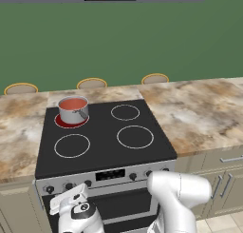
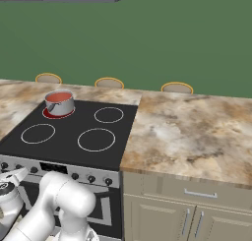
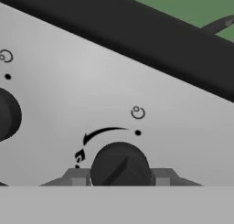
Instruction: Wait until the marinara sauce is simmered to a deep red color and then turn off the stove.
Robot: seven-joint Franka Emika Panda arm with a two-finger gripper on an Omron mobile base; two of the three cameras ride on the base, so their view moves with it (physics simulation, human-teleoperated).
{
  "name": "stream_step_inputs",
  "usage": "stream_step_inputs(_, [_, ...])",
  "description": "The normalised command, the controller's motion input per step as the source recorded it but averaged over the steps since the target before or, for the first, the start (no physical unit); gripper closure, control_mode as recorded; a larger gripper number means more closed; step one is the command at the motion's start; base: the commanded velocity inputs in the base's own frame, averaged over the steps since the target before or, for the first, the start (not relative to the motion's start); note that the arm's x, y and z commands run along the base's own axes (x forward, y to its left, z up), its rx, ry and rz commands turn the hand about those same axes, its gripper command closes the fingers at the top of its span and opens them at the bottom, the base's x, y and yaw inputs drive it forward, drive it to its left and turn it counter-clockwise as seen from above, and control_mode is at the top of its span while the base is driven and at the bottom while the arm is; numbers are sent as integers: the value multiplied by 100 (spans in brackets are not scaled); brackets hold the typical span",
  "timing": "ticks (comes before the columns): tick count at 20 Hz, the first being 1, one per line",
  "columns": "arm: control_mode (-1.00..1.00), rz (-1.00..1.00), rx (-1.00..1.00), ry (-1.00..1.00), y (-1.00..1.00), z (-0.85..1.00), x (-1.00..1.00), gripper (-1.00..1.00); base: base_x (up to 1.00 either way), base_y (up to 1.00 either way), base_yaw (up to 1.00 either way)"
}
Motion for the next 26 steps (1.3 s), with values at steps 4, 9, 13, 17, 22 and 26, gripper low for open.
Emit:
stream_step_inputs(4, [-100, 0, 0, 0, 0, 0, 0, 100, 0, 0, 0])
stream_step_inputs(9, [-100, 0, 0, 0, 0, 0, 0, 100, 0, 0, 0])
stream_step_inputs(13, [-100, 0, 0, 0, 0, 0, 0, 100, 0, 0, 0])
stream_step_inputs(17, [-100, 0, 0, 0, 0, 0, 0, 100, 0, 0, 0])
stream_step_inputs(22, [-100, 0, 0, 0, 0, 0, 0, 100, 0, 0, 0])
stream_step_inputs(26, [-100, 0, 0, 0, 0, 0, 0, 100, 0, 0, 0])
